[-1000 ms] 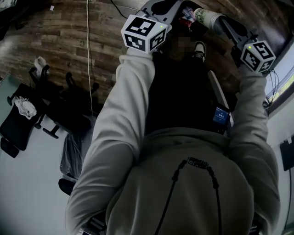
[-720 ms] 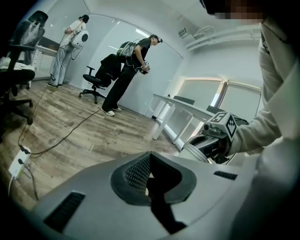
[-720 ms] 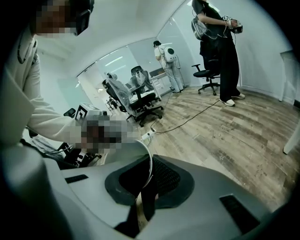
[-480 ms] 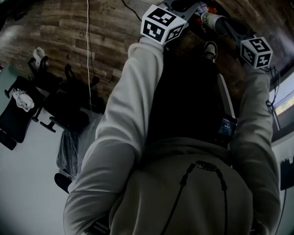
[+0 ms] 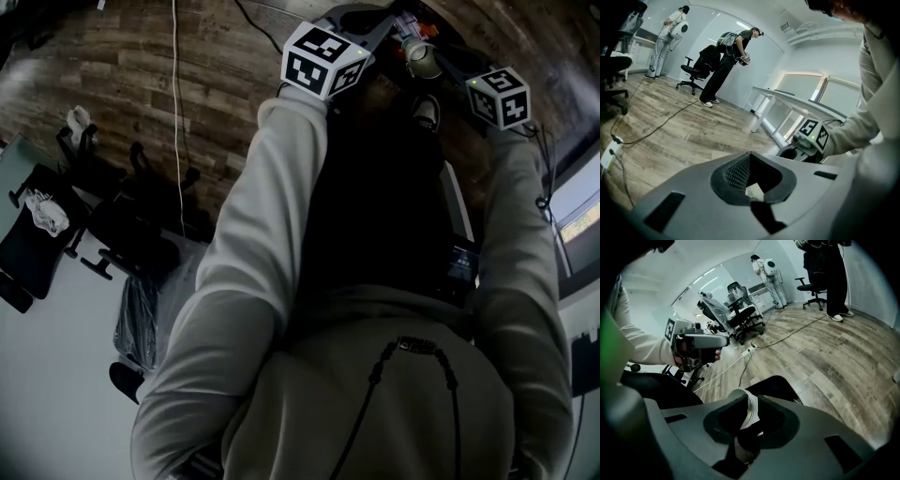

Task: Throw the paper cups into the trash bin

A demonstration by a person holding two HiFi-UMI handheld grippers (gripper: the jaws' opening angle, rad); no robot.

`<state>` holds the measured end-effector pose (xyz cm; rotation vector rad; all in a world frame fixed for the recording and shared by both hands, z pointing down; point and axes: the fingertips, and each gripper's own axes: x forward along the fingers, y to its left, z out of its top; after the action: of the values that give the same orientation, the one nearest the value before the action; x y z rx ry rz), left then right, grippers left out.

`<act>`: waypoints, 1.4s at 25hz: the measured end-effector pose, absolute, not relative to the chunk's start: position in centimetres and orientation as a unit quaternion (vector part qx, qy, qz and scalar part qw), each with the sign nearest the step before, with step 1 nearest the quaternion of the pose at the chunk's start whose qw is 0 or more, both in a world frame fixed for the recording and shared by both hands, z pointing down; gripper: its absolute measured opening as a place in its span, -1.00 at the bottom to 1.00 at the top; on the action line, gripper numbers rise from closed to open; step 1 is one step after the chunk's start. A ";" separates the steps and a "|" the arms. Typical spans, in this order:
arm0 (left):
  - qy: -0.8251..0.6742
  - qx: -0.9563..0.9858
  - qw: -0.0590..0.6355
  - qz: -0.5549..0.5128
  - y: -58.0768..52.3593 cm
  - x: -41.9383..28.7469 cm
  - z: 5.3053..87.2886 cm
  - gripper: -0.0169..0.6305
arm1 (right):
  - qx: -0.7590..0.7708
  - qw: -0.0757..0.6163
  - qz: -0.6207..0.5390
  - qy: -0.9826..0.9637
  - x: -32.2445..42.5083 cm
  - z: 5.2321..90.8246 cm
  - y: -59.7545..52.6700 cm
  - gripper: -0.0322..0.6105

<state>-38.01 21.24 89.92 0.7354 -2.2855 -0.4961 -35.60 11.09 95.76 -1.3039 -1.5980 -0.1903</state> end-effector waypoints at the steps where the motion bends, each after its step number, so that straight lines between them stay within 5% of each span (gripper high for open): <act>1: -0.872 0.291 0.336 -0.204 20.7 -37.6 89.2 -0.96 | -0.535 0.520 -0.081 -0.660 -35.1 96.0 10.5 -0.75; 13: -0.863 0.260 0.360 -0.240 21.2 -35.6 87.8 -0.96 | -0.536 0.521 -0.058 -0.662 -35.2 91.9 9.8 -0.74; 23: -0.850 0.280 0.377 -0.240 19.2 -33.2 79.3 -0.96 | -0.546 0.479 -0.041 -0.687 -35.2 79.4 10.5 -0.84; 35: -0.888 0.315 0.273 -0.194 19.6 -39.3 60.0 -0.96 | -0.526 0.364 -0.033 -0.768 -40.7 57.9 9.4 -0.84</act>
<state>-39.27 19.58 60.01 0.8474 -2.3901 -0.5217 -40.73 9.36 57.93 -1.3542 -1.9745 -0.0850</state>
